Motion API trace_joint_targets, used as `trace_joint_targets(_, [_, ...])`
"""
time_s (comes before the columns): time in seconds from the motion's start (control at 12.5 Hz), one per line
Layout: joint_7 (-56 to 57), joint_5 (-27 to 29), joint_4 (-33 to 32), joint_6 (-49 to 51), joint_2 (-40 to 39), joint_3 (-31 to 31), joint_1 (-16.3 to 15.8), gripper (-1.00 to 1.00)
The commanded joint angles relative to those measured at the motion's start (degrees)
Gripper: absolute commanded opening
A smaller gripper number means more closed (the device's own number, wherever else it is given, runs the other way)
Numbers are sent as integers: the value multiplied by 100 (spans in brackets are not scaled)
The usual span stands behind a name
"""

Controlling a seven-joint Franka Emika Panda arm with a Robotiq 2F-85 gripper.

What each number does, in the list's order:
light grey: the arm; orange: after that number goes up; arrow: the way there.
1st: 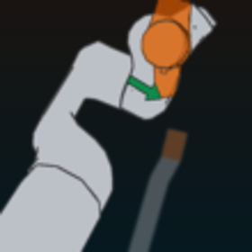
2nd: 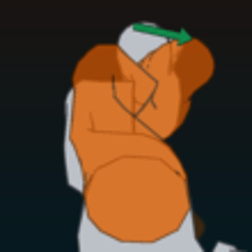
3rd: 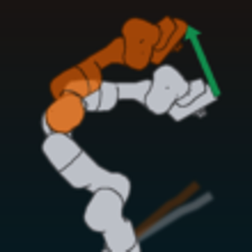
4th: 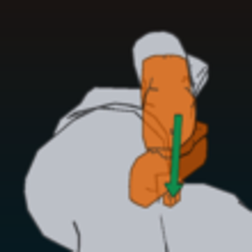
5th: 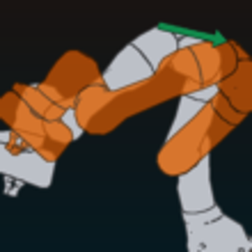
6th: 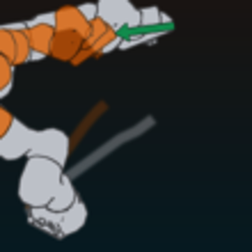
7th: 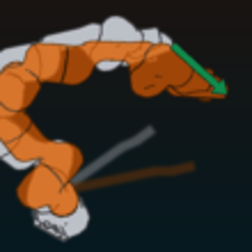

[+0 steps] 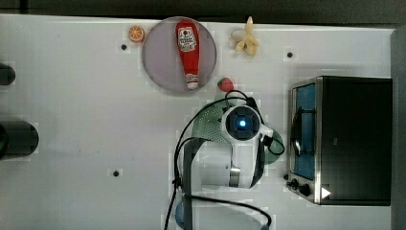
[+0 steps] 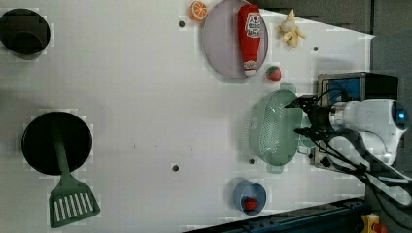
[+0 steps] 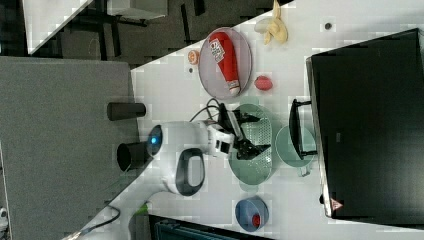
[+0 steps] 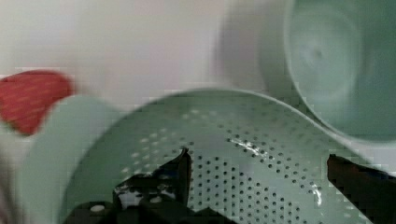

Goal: Drag strainer left to right.

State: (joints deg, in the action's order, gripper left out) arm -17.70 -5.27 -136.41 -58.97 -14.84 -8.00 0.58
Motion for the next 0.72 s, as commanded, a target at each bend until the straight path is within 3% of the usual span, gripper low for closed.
trace_joint_targets(0.08, [1274,40,399,979,1055,234,-150,100])
trace_joint_targets(0.72, [1322,339,2153,5182,2782,450,-170,100])
